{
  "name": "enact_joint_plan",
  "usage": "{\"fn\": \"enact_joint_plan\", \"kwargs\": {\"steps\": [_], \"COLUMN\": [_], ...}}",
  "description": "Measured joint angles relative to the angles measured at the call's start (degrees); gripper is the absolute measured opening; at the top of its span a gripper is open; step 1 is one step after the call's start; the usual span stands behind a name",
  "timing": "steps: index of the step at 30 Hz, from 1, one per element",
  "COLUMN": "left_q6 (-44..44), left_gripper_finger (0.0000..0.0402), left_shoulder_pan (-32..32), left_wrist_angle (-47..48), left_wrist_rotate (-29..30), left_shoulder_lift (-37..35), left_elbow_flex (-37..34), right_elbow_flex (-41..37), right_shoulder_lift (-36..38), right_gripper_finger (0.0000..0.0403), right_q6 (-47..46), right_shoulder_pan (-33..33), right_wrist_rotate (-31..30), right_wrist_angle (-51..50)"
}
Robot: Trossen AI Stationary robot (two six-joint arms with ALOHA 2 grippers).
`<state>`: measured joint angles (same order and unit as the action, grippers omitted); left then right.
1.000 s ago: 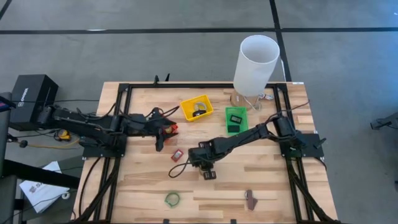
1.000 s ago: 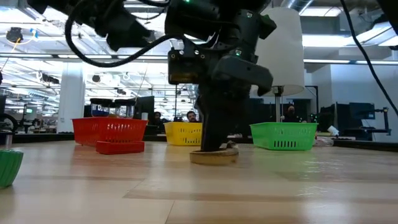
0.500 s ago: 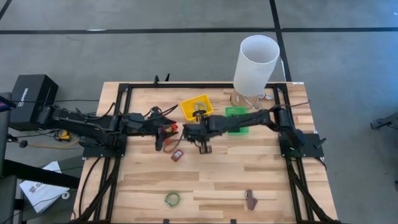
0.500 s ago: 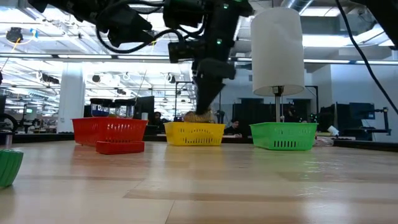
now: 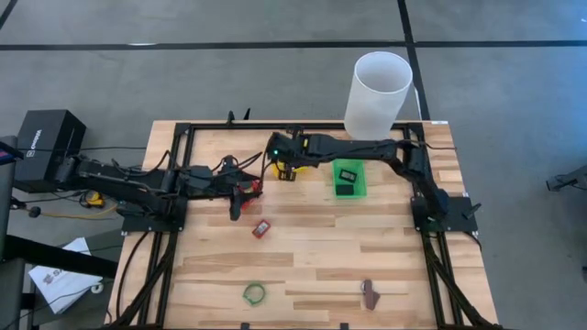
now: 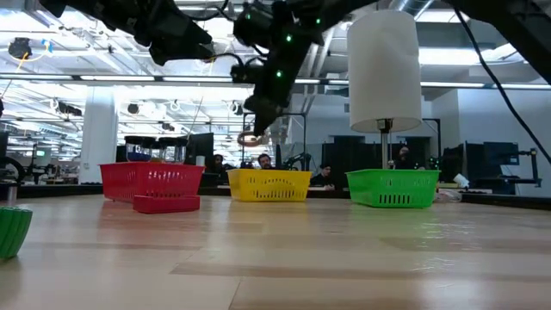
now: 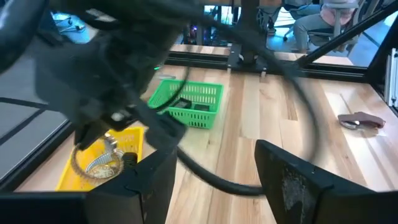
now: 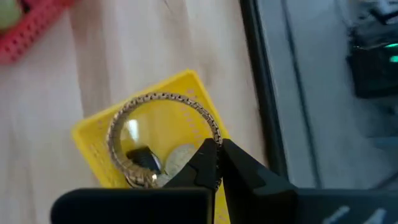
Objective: Pick & Place Office items
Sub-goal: Put the gold watch into the yellow basket
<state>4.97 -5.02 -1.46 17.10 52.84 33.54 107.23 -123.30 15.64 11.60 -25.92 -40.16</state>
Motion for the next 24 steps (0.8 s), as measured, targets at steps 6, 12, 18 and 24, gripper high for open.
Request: {"fn": "enact_joint_plan", "kwargs": {"steps": [6, 12, 18, 24], "left_q6": [5.04, 7.92, 12.0, 12.02], "left_gripper_finger": [0.0213, 0.0213, 0.0213, 0.0213], "left_shoulder_pan": [-0.04, -0.04, -0.95, -2.3], "left_wrist_angle": [0.03, -0.5, -0.28, -0.88], "left_wrist_rotate": [-0.55, -0.78, 0.0, -1.21], "left_shoulder_lift": [0.02, 0.75, 2.57, 5.33], "left_elbow_flex": [0.04, 0.0, -0.02, -0.01], "right_elbow_flex": [-0.07, 0.02, 0.01, 0.14], "right_shoulder_lift": [-1.92, -5.58, -8.43, -8.23], "right_gripper_finger": [0.0009, 0.001, 0.001, 0.001], "right_q6": [-2.25, -1.79, -3.42, -3.97], "right_shoulder_pan": [1.81, 2.44, 3.27, 3.25], "right_wrist_rotate": [6.84, 8.35, 8.09, 7.26], "right_wrist_angle": [5.0, 9.56, 9.98, 10.84]}}
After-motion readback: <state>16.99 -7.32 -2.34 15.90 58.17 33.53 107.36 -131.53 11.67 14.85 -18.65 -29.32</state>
